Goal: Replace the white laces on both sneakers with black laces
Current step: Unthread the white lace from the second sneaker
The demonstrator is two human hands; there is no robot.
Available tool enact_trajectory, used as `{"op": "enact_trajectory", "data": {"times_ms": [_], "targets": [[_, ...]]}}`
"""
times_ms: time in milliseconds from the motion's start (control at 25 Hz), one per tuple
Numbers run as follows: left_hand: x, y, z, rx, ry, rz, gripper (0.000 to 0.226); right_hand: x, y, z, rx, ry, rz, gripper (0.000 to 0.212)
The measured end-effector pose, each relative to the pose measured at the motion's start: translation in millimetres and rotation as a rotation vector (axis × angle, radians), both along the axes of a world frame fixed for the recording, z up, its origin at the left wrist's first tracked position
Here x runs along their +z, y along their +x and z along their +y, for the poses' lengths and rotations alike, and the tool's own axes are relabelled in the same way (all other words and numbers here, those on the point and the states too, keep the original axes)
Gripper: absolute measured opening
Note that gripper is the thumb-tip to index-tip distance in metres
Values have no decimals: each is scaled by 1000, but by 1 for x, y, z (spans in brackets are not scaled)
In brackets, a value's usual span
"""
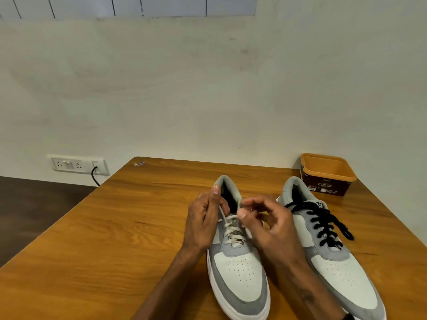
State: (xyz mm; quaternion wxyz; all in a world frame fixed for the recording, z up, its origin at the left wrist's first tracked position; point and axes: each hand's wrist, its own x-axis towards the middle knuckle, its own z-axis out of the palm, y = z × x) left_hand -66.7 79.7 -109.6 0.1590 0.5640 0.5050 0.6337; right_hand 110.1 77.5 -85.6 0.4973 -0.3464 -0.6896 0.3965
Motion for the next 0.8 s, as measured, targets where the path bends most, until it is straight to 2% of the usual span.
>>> {"op": "enact_trajectory", "data": {"times_ms": [80,240,320,440,600,680,800], "targets": [[-1,-1,1,2,-2,-13,59,-5,-5,-2,-58,235,-272,22],[0,0,1,9,-9,2,62,-7,-10,-2,-108,428,-345,9],[1,0,1,13,-13,14,61,-5,-9,-4,-152,295,-218,9],[0,-1,1,20,-19,8,61,0,-5,2,-226,-115,184,16],[-1,1,-1,25,-34,-3,60,12,-8,1,75,-516,765,20],[2,2,-1,19,-24,4,59,17,-10,-2,143,-567,825,13],[2,1,0,15,-26,19,60,13,-7,2,90,-494,690,13]]}}
